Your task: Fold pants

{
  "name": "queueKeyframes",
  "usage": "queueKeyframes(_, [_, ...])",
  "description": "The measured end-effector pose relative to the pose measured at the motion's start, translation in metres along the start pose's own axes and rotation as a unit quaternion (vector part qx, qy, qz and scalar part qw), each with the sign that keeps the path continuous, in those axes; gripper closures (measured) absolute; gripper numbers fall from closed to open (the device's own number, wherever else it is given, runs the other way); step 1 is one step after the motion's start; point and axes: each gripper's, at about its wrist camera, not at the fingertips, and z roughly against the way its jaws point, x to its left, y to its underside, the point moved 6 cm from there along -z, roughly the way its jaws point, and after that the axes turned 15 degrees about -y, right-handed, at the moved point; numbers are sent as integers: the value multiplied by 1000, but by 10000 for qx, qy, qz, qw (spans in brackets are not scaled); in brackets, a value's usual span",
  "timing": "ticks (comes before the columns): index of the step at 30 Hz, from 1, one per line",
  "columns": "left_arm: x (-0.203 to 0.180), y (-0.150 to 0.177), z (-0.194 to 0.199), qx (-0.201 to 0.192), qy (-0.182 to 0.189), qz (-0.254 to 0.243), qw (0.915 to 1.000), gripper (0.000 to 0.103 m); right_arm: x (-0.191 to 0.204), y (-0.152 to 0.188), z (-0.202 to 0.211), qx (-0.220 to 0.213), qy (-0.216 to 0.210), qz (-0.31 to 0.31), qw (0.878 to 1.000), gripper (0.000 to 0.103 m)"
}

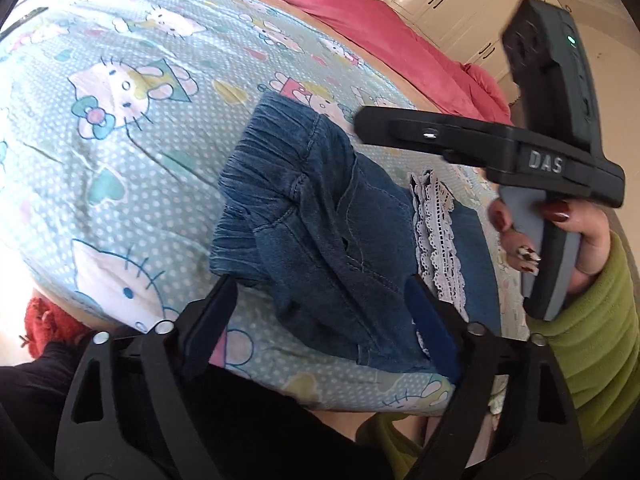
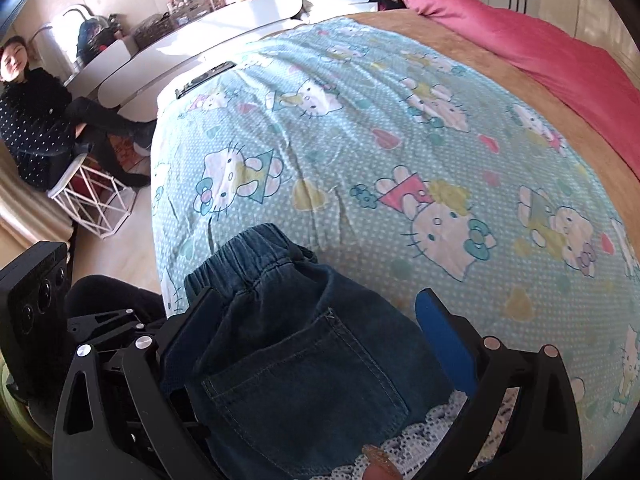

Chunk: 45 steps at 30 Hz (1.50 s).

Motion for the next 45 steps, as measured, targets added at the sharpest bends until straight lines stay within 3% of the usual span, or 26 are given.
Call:
queueKeyframes(9, [-1,4,-15,76,97,-4,9999,32,6,-9,-59,706,-602,-58,9957,7])
queueKeyframes(12, [-1,5,-14,68,176,13,9998,30,8,-8,-68,817,-995,-142,9916,45])
queueKeyframes(14, [1,5,-12,40,270,55,9996,26,12,-5,-62,744,-1020,34,9920,52])
queueKeyframes(16, [1,5,-9,-1,360,56,9993,23,11,-4,-47,540,-1144,-11,9920,66])
queueKeyframes(18, [0,5,-6,-64,336,57,9994,20,7,-1,-19,192,-1394,-103,9900,69])
queueKeyframes(23, [-10,-1,7,-268,502,-85,9983,10,-3,16,45,-497,-1681,-166,9844,69])
queueKeyframes(26, [-30,-4,4,-280,648,-227,9972,10,-8,32,81,-848,-1735,-165,9810,69])
queueKeyframes(30, [-71,-5,-4,-30,1404,-327,9895,11,-19,55,116,-1206,-1714,-161,9777,67])
queueKeyframes(32, [-93,-3,-1,10,1767,-427,9833,11,-26,68,132,-1395,-1754,-220,9743,57])
queueKeyframes(34, [-122,6,7,-16,1991,-894,9759,11,-34,84,151,-1648,-1755,-281,9702,32])
queueKeyframes(36, [-142,21,11,19,2025,-1340,9701,11,-49,107,170,-1903,-1558,-441,9683,25])
queueKeyframes(40, [-167,54,8,167,1792,-2110,9608,11,-81,152,175,-1850,-1056,-1100,9708,25])
queueKeyframes(45, [-175,69,-3,234,1334,-2612,9557,11,-94,177,158,-1738,-761,-1669,9675,25])
